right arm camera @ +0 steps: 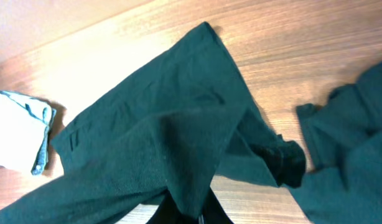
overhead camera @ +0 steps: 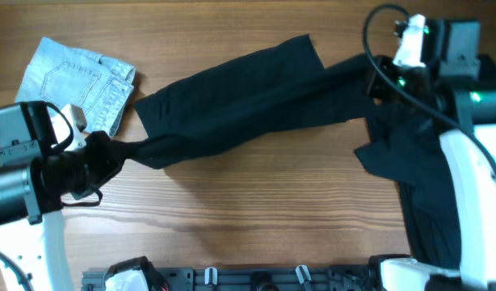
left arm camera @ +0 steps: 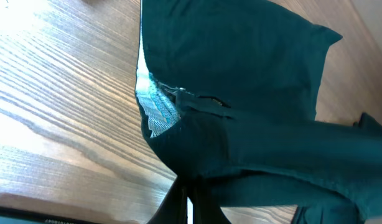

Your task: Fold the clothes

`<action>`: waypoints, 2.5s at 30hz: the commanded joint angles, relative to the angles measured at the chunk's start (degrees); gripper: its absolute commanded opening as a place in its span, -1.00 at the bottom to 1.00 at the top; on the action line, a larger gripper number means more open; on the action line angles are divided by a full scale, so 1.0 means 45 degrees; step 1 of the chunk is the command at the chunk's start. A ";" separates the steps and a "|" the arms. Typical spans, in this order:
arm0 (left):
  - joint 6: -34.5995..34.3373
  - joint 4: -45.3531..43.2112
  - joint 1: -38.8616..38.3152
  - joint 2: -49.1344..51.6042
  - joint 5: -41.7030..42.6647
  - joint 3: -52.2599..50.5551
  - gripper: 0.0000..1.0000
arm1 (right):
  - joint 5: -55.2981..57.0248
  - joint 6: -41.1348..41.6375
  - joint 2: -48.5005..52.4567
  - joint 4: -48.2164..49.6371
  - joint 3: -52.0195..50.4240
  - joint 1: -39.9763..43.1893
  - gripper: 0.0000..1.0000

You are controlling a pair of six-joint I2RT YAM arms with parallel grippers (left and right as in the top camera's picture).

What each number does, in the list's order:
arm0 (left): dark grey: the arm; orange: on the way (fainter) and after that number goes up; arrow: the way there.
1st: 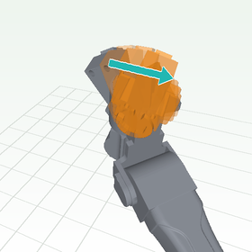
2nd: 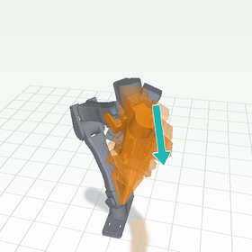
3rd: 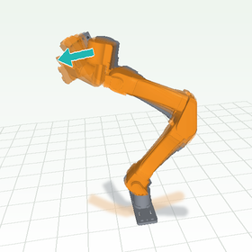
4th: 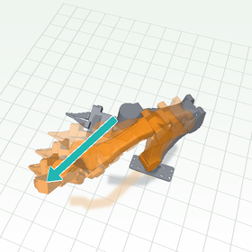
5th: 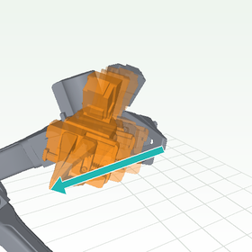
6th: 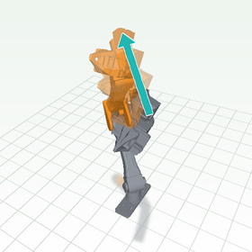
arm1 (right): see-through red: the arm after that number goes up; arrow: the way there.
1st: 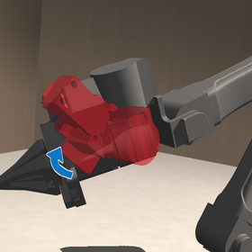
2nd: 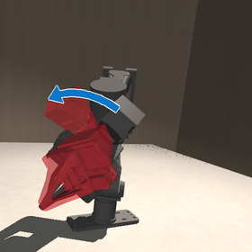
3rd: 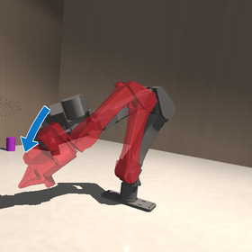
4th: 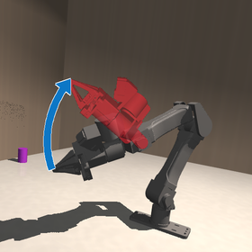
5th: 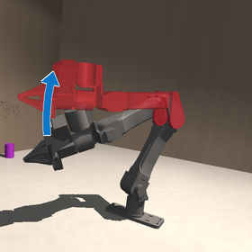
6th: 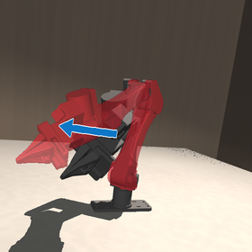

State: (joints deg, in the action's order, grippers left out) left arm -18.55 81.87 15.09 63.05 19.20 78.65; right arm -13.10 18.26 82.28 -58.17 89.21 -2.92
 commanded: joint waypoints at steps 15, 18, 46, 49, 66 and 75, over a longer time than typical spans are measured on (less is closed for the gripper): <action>0.0024 -0.7169 -0.2157 0.7538 -0.6853 0.0194 -0.92 | -0.1195 0.0753 0.7354 0.7699 0.0257 -0.0413 -0.79; 0.0024 -0.7198 -0.2157 0.7830 -0.6824 0.0194 -0.92 | -0.0719 0.1297 0.7694 0.8165 0.0257 -0.0442 -0.82; -0.3332 -0.0097 -0.4119 -0.0189 -0.3342 -0.2783 -0.92 | 0.1549 -0.0063 0.1457 -0.1734 -0.0296 0.1083 -0.90; -0.3327 -0.1311 -0.4119 0.0034 -0.4444 -0.2803 -0.92 | 0.0219 -0.0058 0.2147 -0.0233 -0.0306 0.1083 -0.89; -0.3322 -0.7597 -0.4104 0.5780 -0.7057 -0.3055 -0.89 | -0.2531 0.0325 0.8791 1.1132 -0.0306 -0.0068 -0.86; -0.2943 -0.6436 -0.4104 0.5994 -0.7121 -0.3065 0.37 | -0.2628 0.0039 0.8330 0.8179 -0.0301 0.0772 0.50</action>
State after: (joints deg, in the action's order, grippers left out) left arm -32.91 49.47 -3.68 89.36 -11.79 65.39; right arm -23.99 21.17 122.56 -14.92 87.66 -2.20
